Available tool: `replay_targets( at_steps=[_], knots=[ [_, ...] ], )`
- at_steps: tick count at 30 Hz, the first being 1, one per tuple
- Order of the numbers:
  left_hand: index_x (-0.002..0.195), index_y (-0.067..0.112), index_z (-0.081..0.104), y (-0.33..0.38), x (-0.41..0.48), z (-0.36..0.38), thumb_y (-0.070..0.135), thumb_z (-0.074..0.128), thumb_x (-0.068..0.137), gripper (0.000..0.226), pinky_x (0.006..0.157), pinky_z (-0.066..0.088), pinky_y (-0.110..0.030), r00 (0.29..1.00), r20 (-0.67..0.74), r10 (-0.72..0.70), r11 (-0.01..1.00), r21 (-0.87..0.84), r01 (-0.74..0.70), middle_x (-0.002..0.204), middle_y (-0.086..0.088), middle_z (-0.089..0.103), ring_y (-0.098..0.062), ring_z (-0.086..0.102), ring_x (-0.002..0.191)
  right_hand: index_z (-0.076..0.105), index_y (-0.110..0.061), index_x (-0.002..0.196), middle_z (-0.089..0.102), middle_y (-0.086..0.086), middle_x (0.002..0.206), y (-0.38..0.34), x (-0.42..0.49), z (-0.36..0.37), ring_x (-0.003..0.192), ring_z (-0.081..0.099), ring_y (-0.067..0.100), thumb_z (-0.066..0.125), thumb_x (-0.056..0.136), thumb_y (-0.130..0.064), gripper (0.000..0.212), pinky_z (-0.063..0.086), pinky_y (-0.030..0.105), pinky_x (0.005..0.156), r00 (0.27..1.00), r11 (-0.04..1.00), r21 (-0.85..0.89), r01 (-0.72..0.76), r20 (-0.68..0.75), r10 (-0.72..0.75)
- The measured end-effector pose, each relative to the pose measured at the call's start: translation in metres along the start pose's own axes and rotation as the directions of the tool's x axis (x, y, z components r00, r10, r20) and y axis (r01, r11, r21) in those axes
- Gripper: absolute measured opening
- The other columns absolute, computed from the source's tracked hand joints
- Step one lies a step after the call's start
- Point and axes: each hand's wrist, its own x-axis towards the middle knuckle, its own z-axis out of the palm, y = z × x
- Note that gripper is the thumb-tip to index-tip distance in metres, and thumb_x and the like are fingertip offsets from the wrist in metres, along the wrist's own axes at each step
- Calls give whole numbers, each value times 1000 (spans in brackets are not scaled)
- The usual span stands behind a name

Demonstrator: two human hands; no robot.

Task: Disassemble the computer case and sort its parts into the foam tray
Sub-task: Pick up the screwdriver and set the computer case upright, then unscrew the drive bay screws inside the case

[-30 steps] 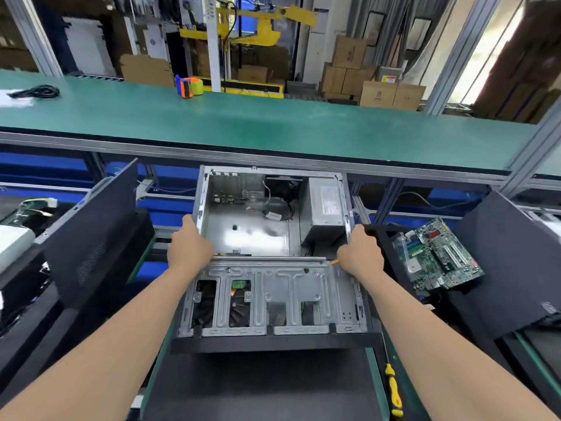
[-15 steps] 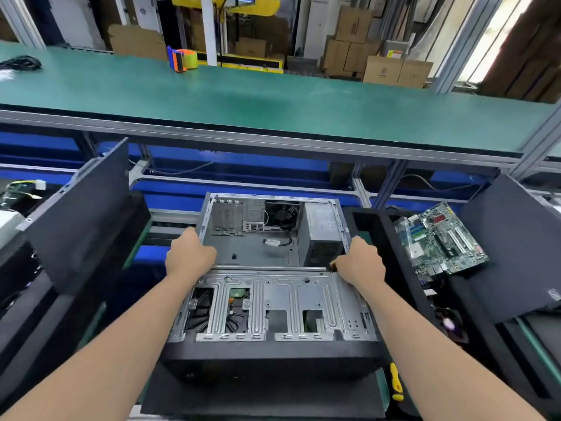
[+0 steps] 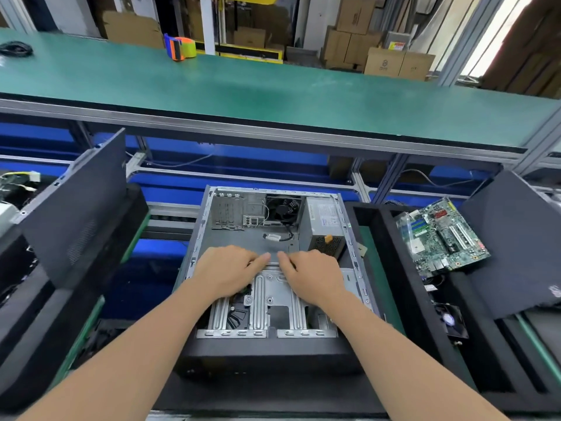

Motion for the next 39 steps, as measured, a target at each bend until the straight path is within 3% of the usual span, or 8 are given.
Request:
replay_targets(
  at_steps=[5, 14, 18, 24, 30, 34, 36, 39],
  knots=[
    [62, 28, 49, 2, 4, 2, 78, 0, 93, 77, 50, 28, -28, 1000, -30, -6, 1000, -1, 6, 54, 10, 55, 1, 49, 52, 51, -23, 68, 47, -6, 57, 1, 5, 6, 65, 56, 29, 27, 110, -48, 55, 41, 37, 57, 999, 998, -35, -52, -18, 51],
    [70, 27, 58, 2, 32, 4, 78, 2, 94, 79, 54, 40, -28, 1000, -7, 20, 1000, 16, -20, 61, 9, 60, -7, 57, 61, 65, -18, 80, 61, 0, 68, 12, 23, 0, 66, 57, 29, 26, 110, -47, 57, 36, 36, 57, 993, 990, -67, -120, 9, 121],
    [77, 30, 65, 2, 45, 5, 78, 1, 92, 82, 55, 43, -28, 1000, 4, 22, 1000, 16, -22, 63, 8, 61, -10, 61, 65, 69, -19, 94, 61, 0, 72, 18, 33, -1, 72, 62, 30, 25, 110, -45, 54, 32, 36, 57, 992, 988, -98, -120, 30, 124],
    [70, 32, 59, 4, 55, 3, 79, 0, 92, 80, 52, 38, -27, 1000, 7, 8, 1000, 9, -8, 60, 9, 59, -5, 55, 59, 70, -20, 118, 52, -3, 73, 23, 41, -3, 71, 49, 28, 23, 109, -41, 52, 24, 36, 53, 991, 988, -112, -107, 65, 115],
    [81, 30, 59, 0, 51, 3, 65, 0, 100, 71, 56, 36, -32, 999, -35, 21, 999, -38, -22, 64, 7, 58, -16, 56, 64, 65, -17, 86, 70, 7, 78, 21, 34, -6, 78, 65, 36, 29, 112, -45, 53, 44, 40, 65, 991, 989, 57, -137, 20, 136],
    [87, 29, 56, 0, 50, -2, 53, 14, 105, 52, 65, 31, -37, 995, -32, 96, 991, -94, -99, 74, 6, 63, -20, 58, 72, 63, -16, 95, 70, 3, 89, 25, 25, -13, 84, 64, 27, 43, 111, -35, 32, 51, 42, 77, 997, 964, 254, -82, 15, 80],
    [89, 29, 59, 8, 49, -5, 54, 23, 104, 46, 73, 37, -38, 997, -51, 60, 985, -159, -67, 79, 8, 63, -19, 60, 77, 68, -17, 111, 71, 0, 104, 28, 17, -20, 96, 64, 20, 54, 107, -30, 20, 52, 40, 89, 997, 946, 316, -73, -6, 79],
    [98, 25, 65, 37, 45, -8, 47, 39, 103, 34, 87, 46, -41, 995, -103, 12, 934, -355, -48, 97, 5, 64, -20, 60, 92, 67, -18, 121, 69, 0, 115, 36, 1, -29, 106, 64, 19, 65, 100, -24, 22, 50, 37, 98, 992, 940, 332, -79, -68, 107]
  ],
)
